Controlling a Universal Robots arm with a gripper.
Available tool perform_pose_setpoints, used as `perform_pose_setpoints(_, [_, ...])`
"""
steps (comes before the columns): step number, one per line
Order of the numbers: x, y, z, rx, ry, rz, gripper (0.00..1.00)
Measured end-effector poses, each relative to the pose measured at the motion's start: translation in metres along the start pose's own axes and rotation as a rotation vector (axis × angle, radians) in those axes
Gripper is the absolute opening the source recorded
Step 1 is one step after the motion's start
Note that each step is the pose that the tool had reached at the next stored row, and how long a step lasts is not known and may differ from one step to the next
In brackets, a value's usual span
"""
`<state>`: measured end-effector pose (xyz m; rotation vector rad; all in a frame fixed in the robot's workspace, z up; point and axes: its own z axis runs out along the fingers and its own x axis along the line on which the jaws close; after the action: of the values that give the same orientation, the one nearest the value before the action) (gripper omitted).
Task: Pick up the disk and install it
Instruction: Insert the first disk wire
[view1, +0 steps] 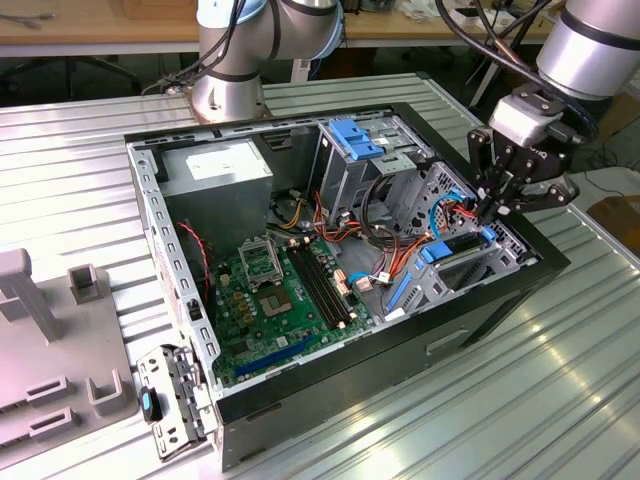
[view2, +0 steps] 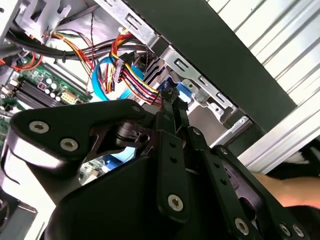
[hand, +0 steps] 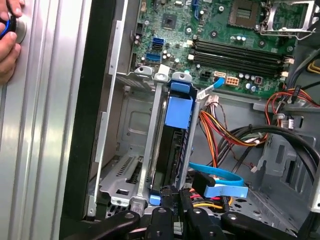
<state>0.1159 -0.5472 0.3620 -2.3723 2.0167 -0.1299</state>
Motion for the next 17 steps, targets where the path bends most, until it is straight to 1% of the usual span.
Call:
perform_pose_setpoints(2, [-0.0002,0.001,0.0005,-0.0007,0.0011,0.013,0.17])
perform_pose_setpoints(3, [-0.0008,0.0043,0.0013,-0.0011,0.0017,0.019,0.17])
perform_pose_setpoints(4, [-0.001,0.0059,0.0016,-0.0011,0.0016,0.022,0.17])
perform_pose_setpoints(7, [-0.0011,0.0063,0.0018,-0.0013,0.0021,0.027,0.17])
perform_pose_setpoints(8, [-0.0012,0.0063,0.002,-0.0017,0.0026,0.035,0.17])
perform_pose_setpoints(9, [-0.0011,0.0065,0.0022,-0.0031,0.0047,0.063,0.17])
perform_pose_setpoints(11, [-0.0011,0.0065,0.0026,-0.0044,0.0069,0.092,0.17])
perform_pose_setpoints(13, [-0.0014,0.0072,0.0035,-0.0048,0.0076,0.099,0.17])
perform_pose_setpoints(16, [-0.0019,0.0103,0.0057,-0.0048,0.0074,0.1,0.17])
perform_pose_setpoints(17, [-0.0021,0.0117,0.0063,-0.0052,0.0078,0.107,0.17])
